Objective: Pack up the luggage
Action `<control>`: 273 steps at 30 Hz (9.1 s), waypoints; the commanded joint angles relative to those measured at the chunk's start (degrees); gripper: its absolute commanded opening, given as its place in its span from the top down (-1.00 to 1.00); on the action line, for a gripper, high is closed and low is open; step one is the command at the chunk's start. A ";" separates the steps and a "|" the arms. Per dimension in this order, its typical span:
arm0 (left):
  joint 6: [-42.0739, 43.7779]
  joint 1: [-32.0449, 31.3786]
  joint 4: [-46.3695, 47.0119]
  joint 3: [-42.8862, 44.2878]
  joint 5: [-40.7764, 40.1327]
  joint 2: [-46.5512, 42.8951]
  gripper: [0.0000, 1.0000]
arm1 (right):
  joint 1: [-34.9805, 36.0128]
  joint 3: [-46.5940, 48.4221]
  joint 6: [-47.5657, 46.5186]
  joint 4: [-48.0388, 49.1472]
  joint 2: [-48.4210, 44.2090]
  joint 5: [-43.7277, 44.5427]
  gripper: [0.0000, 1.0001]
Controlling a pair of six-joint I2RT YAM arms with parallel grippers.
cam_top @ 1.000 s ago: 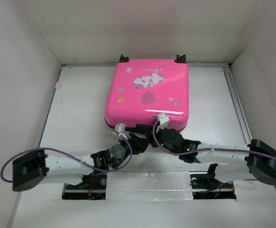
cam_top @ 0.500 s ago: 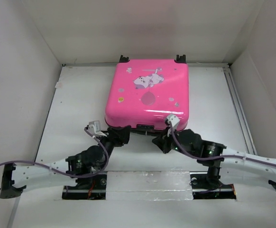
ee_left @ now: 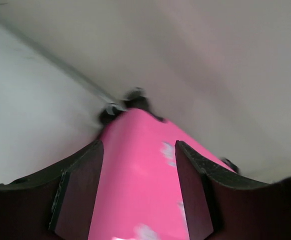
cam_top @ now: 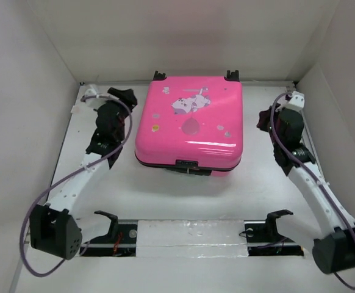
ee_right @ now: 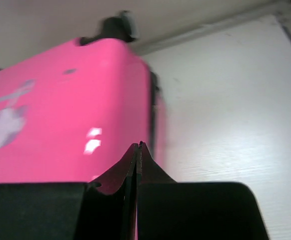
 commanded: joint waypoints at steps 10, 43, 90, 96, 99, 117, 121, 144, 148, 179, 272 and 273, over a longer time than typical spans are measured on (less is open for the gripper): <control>-16.83 12.39 12.56 -23.29 20.28 6.03 -0.09 | -11.03 4.61 2.78 9.72 27.47 -23.53 0.98; -12.80 -12.39 6.78 -38.50 8.08 -25.08 -0.03 | -9.00 29.72 -2.94 9.95 29.68 -47.64 0.32; -7.69 -12.39 11.35 -42.11 11.77 -15.59 1.00 | 9.09 -31.93 -1.09 61.50 19.06 -39.31 0.66; -7.16 -12.39 11.35 -42.63 11.77 -16.38 1.00 | 10.50 -32.46 -4.69 52.71 11.58 -28.93 0.49; -7.16 -12.39 11.35 -42.63 11.77 -16.38 1.00 | 10.50 -31.41 -5.22 51.48 12.79 -28.13 0.47; -7.78 -12.39 13.10 -42.02 13.43 -15.60 1.00 | 12.87 -32.98 -1.00 67.99 22.39 -30.41 1.00; -8.30 -12.39 15.64 -40.18 13.44 -13.39 1.00 | 25.75 -36.94 -0.39 60.20 16.95 -19.82 1.00; 0.65 -22.67 8.82 -25.42 6.07 -6.80 0.96 | 63.33 -13.30 1.55 40.57 31.89 5.70 1.00; -2.93 -20.15 3.71 -26.01 -2.72 -11.88 0.26 | 63.33 -16.55 1.55 41.10 27.84 5.01 1.00; -25.88 21.18 8.80 15.55 39.01 41.00 -0.82 | 63.85 -28.86 5.94 35.21 12.54 -1.06 1.00; -8.67 20.39 2.80 -10.73 35.59 -26.94 -0.30 | 12.09 -20.34 -3.38 18.07 3.31 -34.72 1.00; -7.35 20.39 2.82 -10.12 36.20 -25.62 -0.30 | 12.09 -19.46 -3.38 18.07 4.62 -34.72 1.00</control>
